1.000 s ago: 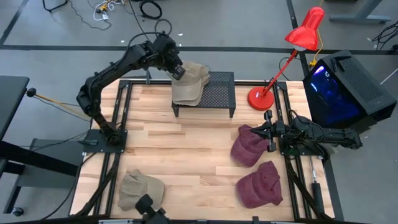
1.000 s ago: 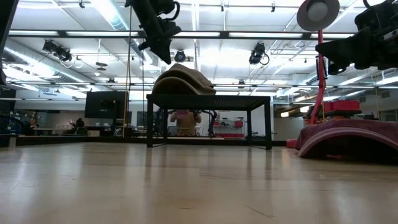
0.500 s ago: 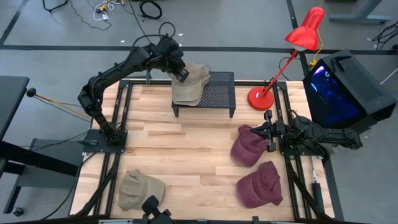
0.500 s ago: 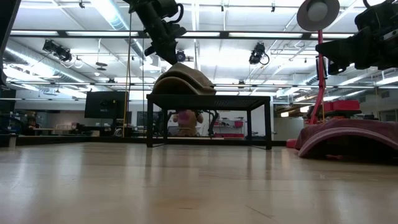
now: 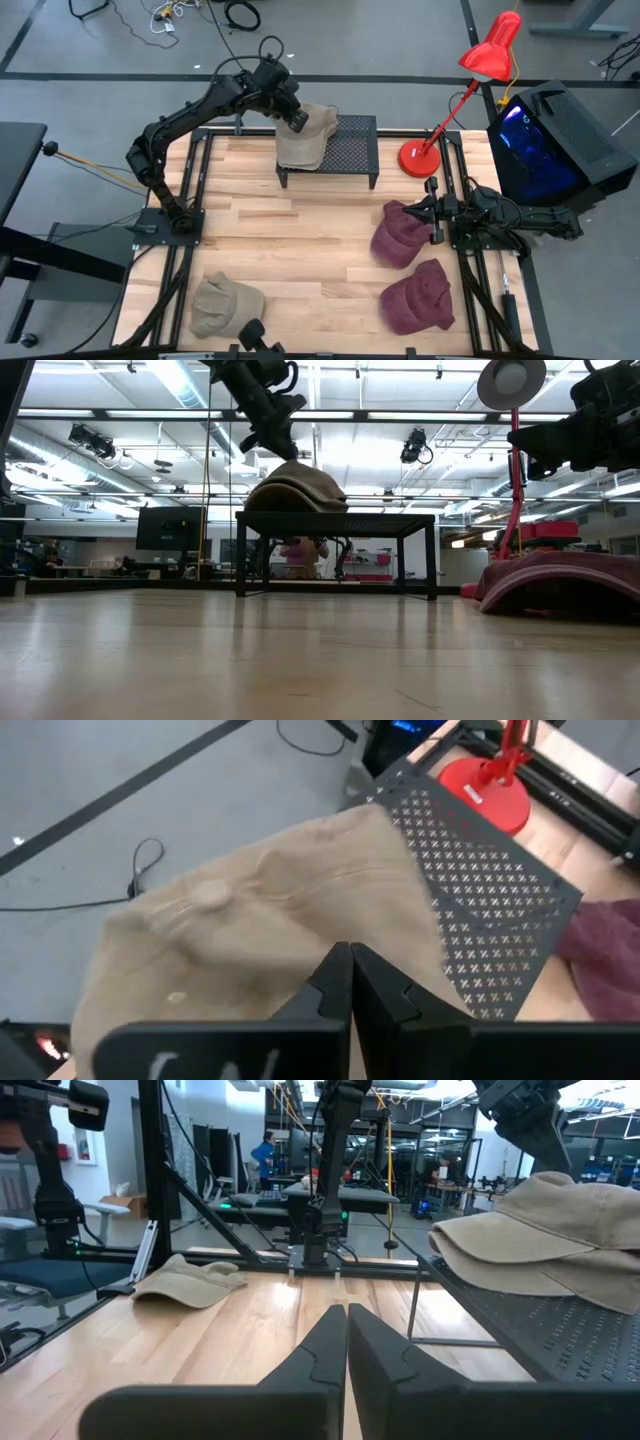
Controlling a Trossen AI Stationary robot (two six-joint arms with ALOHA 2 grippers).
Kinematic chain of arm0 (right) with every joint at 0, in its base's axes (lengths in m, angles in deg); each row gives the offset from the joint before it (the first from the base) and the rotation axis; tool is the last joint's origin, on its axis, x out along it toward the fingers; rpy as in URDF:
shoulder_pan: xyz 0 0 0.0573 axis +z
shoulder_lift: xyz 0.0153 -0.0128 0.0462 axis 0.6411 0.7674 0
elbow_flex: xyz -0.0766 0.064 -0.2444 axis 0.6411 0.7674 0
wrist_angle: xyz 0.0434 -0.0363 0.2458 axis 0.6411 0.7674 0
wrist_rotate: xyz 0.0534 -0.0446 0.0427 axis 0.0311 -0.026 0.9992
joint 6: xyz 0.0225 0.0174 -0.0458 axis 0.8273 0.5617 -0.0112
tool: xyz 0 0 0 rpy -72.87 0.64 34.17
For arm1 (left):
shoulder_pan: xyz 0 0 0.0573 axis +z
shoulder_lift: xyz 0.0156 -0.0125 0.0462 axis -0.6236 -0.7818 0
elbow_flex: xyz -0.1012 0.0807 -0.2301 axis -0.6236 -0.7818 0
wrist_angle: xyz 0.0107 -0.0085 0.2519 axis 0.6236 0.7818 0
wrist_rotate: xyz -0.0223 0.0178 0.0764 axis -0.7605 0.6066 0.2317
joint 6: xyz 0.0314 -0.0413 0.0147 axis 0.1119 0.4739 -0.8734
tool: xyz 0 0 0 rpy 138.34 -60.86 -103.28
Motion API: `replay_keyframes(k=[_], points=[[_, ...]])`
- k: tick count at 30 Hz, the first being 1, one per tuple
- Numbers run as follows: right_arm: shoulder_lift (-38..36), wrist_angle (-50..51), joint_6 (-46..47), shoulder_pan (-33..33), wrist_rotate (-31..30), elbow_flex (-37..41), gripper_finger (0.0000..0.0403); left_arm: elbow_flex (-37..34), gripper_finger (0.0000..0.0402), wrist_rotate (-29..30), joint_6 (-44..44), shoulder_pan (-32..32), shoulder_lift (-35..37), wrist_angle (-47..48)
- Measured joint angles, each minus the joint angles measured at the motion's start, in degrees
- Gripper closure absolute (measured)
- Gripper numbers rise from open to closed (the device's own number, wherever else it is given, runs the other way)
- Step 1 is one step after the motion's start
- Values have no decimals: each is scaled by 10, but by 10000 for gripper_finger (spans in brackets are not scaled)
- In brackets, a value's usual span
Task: Pick & Place hat
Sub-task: Stack the top brown cap on top of the other brown cap on the shelf, then stack the brown cap on top of the other brown cap on the shelf
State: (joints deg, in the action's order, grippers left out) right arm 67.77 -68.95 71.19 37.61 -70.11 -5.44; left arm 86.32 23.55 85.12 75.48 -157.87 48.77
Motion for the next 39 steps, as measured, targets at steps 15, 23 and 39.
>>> replay_keyframes(k=[15, 23, 39], points=[[0, 0, 0, 0, 0, 0, 387, 41, 394, -45, -46, -33, 1, 8], [0, 0, 0, 0, 0, 0, 387, 82, 381, 0, -117, -86, 6, 82], [0, 0, 0, 0, 0, 0, 387, 67, 286, 41, -136, -248, 31, 184]])
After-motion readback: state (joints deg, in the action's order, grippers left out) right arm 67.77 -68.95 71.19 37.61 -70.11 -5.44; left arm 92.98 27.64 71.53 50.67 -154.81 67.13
